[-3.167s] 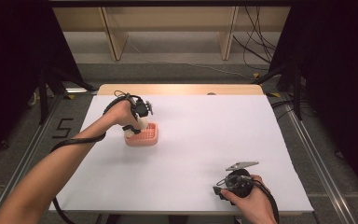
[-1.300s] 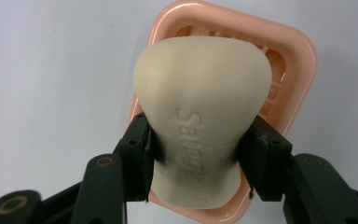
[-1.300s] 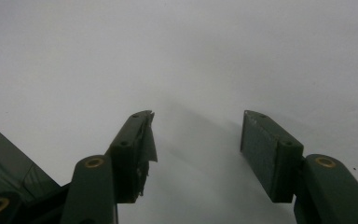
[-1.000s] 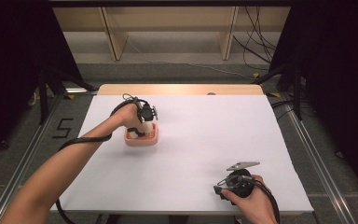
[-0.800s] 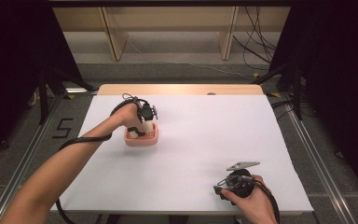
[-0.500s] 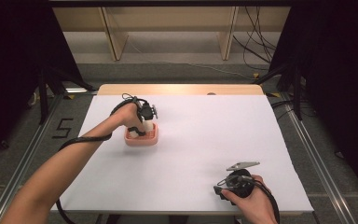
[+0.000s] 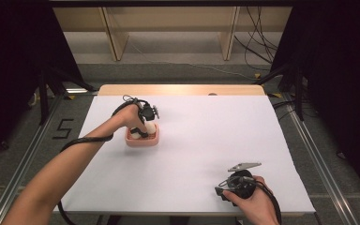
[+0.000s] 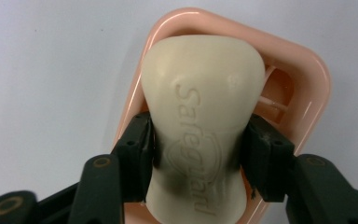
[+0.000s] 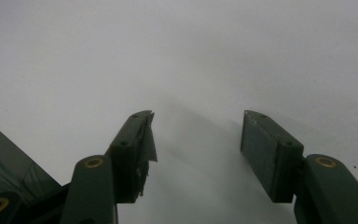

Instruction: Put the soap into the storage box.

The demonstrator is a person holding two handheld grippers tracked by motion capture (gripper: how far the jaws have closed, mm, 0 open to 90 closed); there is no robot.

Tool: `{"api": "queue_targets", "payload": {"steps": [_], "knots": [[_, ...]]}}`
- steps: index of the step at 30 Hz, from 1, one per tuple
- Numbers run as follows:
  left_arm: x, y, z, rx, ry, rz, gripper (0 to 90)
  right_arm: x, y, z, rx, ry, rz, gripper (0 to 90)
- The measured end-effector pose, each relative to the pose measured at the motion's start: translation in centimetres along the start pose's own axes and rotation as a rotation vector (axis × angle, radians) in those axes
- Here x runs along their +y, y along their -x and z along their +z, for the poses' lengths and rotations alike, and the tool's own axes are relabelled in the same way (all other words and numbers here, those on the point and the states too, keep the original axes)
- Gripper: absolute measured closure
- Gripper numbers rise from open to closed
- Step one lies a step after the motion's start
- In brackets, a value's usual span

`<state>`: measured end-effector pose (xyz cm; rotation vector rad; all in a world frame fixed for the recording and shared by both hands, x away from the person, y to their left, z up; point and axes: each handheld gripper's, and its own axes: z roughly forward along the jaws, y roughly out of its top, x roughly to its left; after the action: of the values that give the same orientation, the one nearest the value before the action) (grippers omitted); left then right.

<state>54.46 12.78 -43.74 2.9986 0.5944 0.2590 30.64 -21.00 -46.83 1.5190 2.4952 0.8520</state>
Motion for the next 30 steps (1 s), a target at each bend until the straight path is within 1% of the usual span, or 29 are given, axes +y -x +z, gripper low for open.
{"api": "queue_targets", "payload": {"steps": [1,2,3,4,5,6,7,8,10,11,12,13,14,15,16,17,18,19,21,23,24,25,26,27,29,30], "knots": [[0.0,0.0,-0.1,0.000,-0.001,-0.007,42.9,0.0,0.0,0.0,0.000,0.000,0.000,44.0],[-0.1,-0.1,-0.2,-0.001,0.012,-0.026,39.6,0.0,0.0,0.0,0.000,0.000,0.001,43.9],[-0.1,-0.1,-0.2,-0.001,0.012,-0.026,37.7,0.0,0.0,0.0,0.000,0.000,0.001,43.9],[-0.2,-0.1,-0.4,-0.006,0.018,-0.051,37.7,0.0,0.0,0.0,0.000,0.000,0.001,44.0],[-0.3,-0.1,-0.7,-0.011,0.033,-0.074,34.7,0.0,-0.1,0.0,-0.002,-0.001,0.001,44.0],[-0.3,-0.1,-0.7,-0.011,0.033,-0.074,34.0,0.0,-0.1,0.0,-0.002,-0.001,0.001,44.0],[-0.4,-0.1,-0.9,-0.011,0.047,-0.082,34.0,0.0,-0.1,0.0,-0.009,0.004,0.002,44.0],[-0.5,0.0,-1.2,-0.011,0.066,-0.090,33.6,0.0,-0.1,0.0,-0.006,0.002,0.001,43.9],[-1.0,0.2,-2.1,-0.017,0.087,-0.104,32.5,0.0,-0.1,0.0,-0.006,0.003,-0.001,44.0],[-1.0,0.2,-2.1,-0.017,0.087,-0.104,32.0,0.0,-0.1,0.0,-0.006,0.003,-0.001,44.0],[-1.5,0.5,-2.7,-0.020,0.103,-0.112,31.7,0.0,-0.1,0.0,-0.012,-0.002,0.003,44.0],[-1.5,0.5,-2.7,-0.020,0.103,-0.112,31.7,0.0,-0.1,0.0,-0.012,-0.002,0.003,44.0],[-2.1,0.9,-3.1,-0.021,0.127,-0.139,31.7,0.0,0.0,0.1,-0.005,0.009,-0.013,44.0],[-2.1,0.9,-3.1,-0.021,0.127,-0.139,31.7,0.0,0.0,0.1,-0.005,0.009,-0.013,44.0],[-2.5,1.1,-3.3,-0.024,0.139,-0.147,31.7,0.1,0.1,0.2,-0.004,0.011,-0.024,43.9],[-3.2,1.5,-3.7,-0.017,0.169,-0.164,31.9,0.1,-0.1,0.1,-0.007,0.009,-0.012,43.9],[-3.2,1.5,-3.7,-0.017,0.169,-0.164,32.2,0.1,-0.1,0.1,-0.007,0.009,-0.012,43.9],[-3.7,1.8,-3.9,-0.017,0.192,-0.178,32.2,0.1,-0.1,0.1,-0.007,0.009,-0.012,43.9],[-4.6,2.5,-4.2,-0.003,0.226,-0.200,32.6,0.0,-0.2,0.1,-0.008,0.012,-0.005,43.9],[-5.8,3.1,-4.5,0.017,0.260,-0.197,32.8,0.1,-0.1,0.1,-0.008,0.012,-0.005,43.9],[-6.2,3.4,-4.6,0.023,0.279,-0.221,33.1,0.1,-0.1,0.1,-0.008,0.009,-0.012,43.9],[-6.9,3.8,-4.7,0.033,0.312,-0.250,33.8,0.1,-0.1,0.1,-0.012,0.008,-0.008,43.9],[-8.4,4.6,-4.5,0.071,0.403,-0.312,34.1,0.1,-0.1,0.1,-0.007,0.009,-0.011,43.9],[-8.4,4.6,-4.5,0.071,0.403,-0.312,34.4,0.1,-0.1,0.1,-0.007,0.009,-0.011,43.9],[-9.8,5.5,-4.1,0.089,0.456,-0.360,34.5,0.1,0.0,0.1,-0.009,0.007,-0.017,43.9],[-10.6,6.0,-4.0,0.081,0.471,-0.376,35.4,0.1,-0.2,0.1,-0.011,0.008,-0.010,44.0]]}}
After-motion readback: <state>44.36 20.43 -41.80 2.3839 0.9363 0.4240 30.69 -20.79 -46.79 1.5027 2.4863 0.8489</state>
